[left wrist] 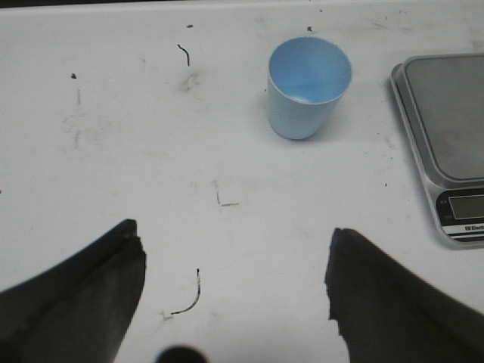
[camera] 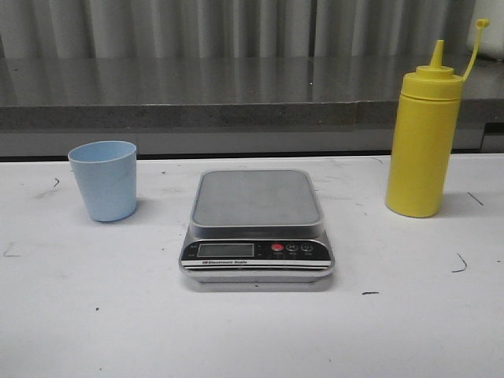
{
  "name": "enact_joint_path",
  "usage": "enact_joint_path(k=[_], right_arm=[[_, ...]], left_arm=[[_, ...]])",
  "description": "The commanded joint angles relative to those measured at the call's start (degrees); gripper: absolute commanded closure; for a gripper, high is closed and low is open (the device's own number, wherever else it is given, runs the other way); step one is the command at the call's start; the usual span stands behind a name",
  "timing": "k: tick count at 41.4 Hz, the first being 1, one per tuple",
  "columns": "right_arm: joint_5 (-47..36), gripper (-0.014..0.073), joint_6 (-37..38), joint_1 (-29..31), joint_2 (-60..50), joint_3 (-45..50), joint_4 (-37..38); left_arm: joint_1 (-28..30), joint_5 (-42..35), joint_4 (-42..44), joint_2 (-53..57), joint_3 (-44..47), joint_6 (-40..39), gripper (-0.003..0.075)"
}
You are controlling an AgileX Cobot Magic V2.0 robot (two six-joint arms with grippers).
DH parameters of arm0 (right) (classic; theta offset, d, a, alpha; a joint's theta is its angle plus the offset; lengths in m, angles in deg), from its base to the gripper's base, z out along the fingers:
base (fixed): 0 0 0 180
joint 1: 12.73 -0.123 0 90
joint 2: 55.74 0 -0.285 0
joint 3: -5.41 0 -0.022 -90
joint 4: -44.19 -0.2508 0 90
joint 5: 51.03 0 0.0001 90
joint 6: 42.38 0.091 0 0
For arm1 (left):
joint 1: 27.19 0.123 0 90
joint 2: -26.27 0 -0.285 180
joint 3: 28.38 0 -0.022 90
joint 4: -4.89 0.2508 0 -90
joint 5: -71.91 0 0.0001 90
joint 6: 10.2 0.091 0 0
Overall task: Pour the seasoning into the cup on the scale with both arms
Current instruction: 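Lower the left gripper onto the light blue cup and grasp it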
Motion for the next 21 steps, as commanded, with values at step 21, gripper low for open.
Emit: enact_joint_path(k=[21], right_arm=[[-3.19, 0.0003, -0.53, 0.15, 0.12, -1.86, 0.41]], left_arm=[[-1.34, 2.38, -0.37, -37.87, -27.54, 0.00, 0.0227]])
